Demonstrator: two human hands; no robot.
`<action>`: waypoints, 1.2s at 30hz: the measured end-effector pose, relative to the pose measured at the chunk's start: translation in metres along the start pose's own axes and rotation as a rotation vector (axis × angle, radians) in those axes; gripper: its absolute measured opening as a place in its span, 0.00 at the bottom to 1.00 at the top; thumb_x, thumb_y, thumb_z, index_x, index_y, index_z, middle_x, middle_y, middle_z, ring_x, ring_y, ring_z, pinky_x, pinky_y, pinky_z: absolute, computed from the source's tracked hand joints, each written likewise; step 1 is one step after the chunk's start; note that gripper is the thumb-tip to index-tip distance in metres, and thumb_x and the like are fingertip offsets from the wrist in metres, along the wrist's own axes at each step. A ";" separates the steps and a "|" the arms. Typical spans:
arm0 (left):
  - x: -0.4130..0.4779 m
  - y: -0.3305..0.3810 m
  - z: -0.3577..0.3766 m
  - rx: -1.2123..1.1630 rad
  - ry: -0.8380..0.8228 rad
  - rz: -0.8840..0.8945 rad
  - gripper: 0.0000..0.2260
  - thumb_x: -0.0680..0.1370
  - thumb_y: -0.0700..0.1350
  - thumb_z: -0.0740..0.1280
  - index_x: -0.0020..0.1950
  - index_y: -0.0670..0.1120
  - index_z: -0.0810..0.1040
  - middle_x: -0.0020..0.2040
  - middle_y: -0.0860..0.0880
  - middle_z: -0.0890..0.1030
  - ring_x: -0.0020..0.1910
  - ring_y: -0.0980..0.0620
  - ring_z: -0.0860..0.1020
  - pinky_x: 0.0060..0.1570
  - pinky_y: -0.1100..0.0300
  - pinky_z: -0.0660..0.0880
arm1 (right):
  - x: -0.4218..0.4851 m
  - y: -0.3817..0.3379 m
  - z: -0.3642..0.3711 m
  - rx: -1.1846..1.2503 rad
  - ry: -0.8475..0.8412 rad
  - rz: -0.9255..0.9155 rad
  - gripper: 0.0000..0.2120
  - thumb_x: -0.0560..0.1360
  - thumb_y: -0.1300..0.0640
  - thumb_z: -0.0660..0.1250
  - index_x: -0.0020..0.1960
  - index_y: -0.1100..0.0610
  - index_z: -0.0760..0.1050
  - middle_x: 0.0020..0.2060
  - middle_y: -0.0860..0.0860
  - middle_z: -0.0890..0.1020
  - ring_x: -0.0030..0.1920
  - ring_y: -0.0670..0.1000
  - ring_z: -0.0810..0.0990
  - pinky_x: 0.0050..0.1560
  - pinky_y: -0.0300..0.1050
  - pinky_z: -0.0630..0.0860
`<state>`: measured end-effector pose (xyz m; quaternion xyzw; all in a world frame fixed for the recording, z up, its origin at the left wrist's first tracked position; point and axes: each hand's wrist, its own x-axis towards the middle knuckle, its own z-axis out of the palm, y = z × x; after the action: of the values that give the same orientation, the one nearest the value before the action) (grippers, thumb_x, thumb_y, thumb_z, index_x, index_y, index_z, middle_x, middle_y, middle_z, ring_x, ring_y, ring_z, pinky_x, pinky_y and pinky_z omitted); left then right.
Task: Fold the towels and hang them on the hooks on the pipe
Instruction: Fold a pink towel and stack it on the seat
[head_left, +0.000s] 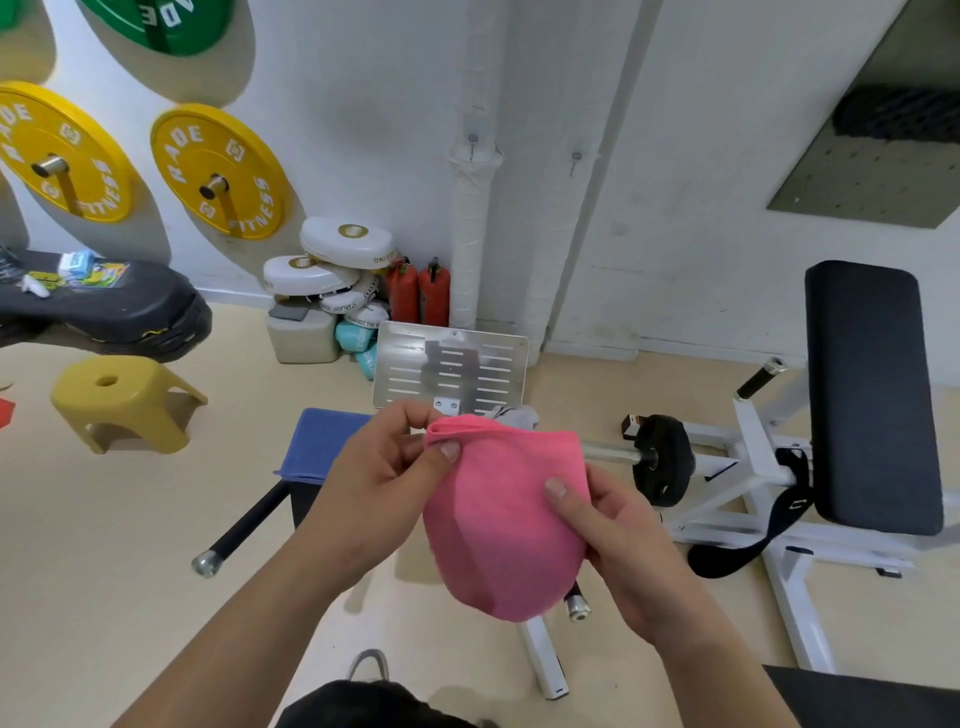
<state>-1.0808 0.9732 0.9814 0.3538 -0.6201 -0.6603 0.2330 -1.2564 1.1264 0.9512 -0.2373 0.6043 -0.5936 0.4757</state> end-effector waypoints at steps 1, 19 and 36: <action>0.003 0.001 -0.006 0.013 -0.019 0.001 0.05 0.83 0.44 0.67 0.50 0.54 0.79 0.36 0.51 0.84 0.32 0.53 0.73 0.39 0.49 0.72 | 0.004 -0.005 0.007 -0.021 -0.008 0.007 0.16 0.76 0.51 0.75 0.60 0.58 0.83 0.55 0.55 0.88 0.55 0.53 0.87 0.49 0.41 0.81; 0.097 -0.054 -0.157 0.023 -0.635 -0.328 0.21 0.72 0.40 0.80 0.64 0.45 0.82 0.62 0.35 0.82 0.57 0.36 0.81 0.62 0.36 0.75 | 0.131 -0.071 0.155 0.215 0.357 -0.103 0.11 0.83 0.51 0.65 0.63 0.53 0.79 0.55 0.50 0.88 0.54 0.47 0.87 0.48 0.41 0.84; 0.117 -0.100 -0.235 -0.395 0.083 -0.423 0.20 0.66 0.42 0.80 0.57 0.41 0.86 0.57 0.37 0.86 0.61 0.35 0.82 0.68 0.38 0.75 | 0.169 0.016 0.115 0.311 0.239 0.534 0.18 0.78 0.51 0.71 0.60 0.64 0.82 0.54 0.62 0.87 0.55 0.59 0.86 0.57 0.56 0.83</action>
<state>-0.9653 0.7442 0.8663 0.4497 -0.3820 -0.7871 0.1800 -1.2273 0.9285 0.9047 0.0765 0.5988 -0.5566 0.5708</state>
